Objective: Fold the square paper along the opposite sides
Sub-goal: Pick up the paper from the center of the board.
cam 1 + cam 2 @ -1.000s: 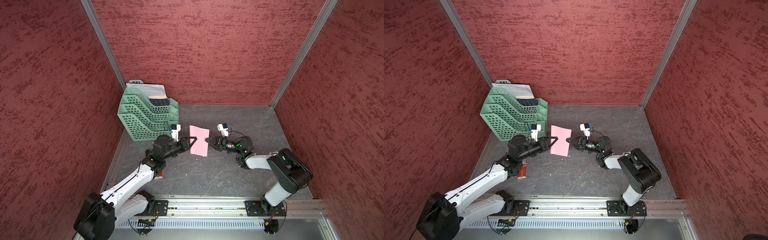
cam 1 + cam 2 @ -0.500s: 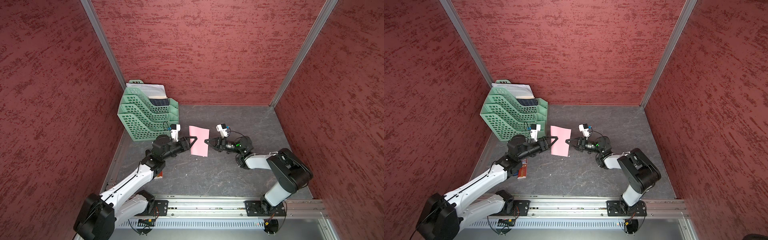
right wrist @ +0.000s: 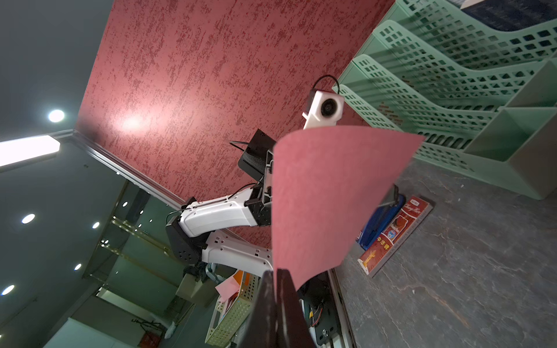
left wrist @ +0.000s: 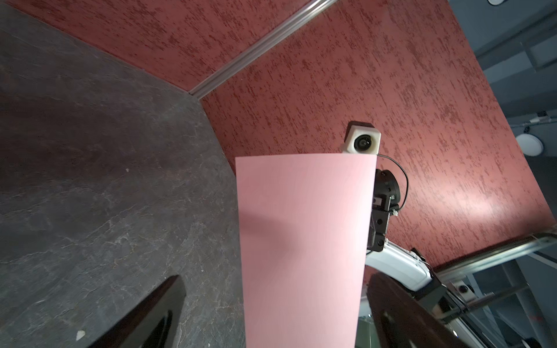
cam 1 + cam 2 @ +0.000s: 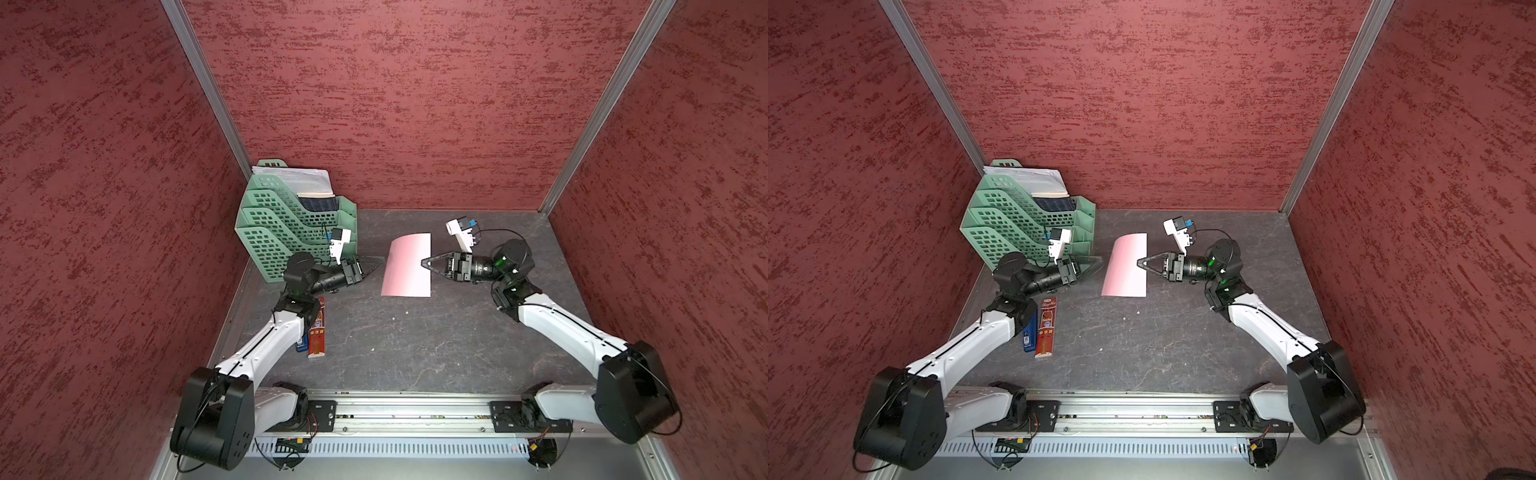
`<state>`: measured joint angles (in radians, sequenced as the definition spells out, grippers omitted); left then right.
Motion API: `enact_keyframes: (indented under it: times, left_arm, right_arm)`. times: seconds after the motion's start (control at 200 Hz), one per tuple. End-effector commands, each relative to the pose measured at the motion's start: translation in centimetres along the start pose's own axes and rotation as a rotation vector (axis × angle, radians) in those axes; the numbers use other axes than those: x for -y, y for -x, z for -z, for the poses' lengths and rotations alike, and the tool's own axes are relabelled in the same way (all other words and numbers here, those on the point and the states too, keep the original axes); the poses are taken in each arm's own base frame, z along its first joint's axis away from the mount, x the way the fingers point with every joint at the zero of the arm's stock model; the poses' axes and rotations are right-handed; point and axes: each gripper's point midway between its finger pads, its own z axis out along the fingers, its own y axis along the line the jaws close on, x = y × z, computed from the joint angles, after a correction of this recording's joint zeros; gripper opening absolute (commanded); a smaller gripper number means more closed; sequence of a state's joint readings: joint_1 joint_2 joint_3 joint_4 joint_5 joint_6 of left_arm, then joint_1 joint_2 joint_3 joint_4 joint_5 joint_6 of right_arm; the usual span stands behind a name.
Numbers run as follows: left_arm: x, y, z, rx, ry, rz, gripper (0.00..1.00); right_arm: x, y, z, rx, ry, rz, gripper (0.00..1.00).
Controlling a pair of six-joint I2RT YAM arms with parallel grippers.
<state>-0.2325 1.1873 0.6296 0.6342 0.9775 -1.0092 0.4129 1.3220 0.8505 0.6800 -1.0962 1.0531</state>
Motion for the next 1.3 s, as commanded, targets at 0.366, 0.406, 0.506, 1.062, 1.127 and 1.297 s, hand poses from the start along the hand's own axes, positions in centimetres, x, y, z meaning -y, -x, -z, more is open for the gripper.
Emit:
enact_keyframes:
  times: [0.366, 0.406, 0.506, 1.062, 1.127, 1.297]
  left_arm:
    - [4.9, -2.1, 0.1, -0.128, -0.135, -0.118, 0.78]
    - [5.0, -2.2, 0.3, -0.129, -0.128, -0.124, 0.76]
    - [5.2, -2.4, 0.6, -0.127, -0.119, -0.13, 0.71]
    - [4.6, -2.8, 1.0, -0.131, -0.056, -0.096, 0.5]
    - [4.4, -2.9, 1.0, -0.133, -0.054, -0.092, 0.5]
    - [4.1, -3.3, 0.8, -0.135, -0.054, -0.094, 0.43]
  right_arm:
    - [0.2, -0.6, 1.0, -0.094, -0.093, -0.004, 0.0]
    - [0.1, -0.5, 1.1, -0.098, -0.105, 0.001, 0.0]
    - [0.1, -0.4, 1.4, -0.109, -0.138, 0.011, 0.0]
    - [0.3, -0.9, 2.4, -0.132, -0.195, 0.021, 0.0]
    - [0.2, -0.6, 2.5, -0.125, -0.194, 0.023, 0.0]
    - [0.1, -0.2, 2.2, -0.12, -0.177, 0.021, 0.0]
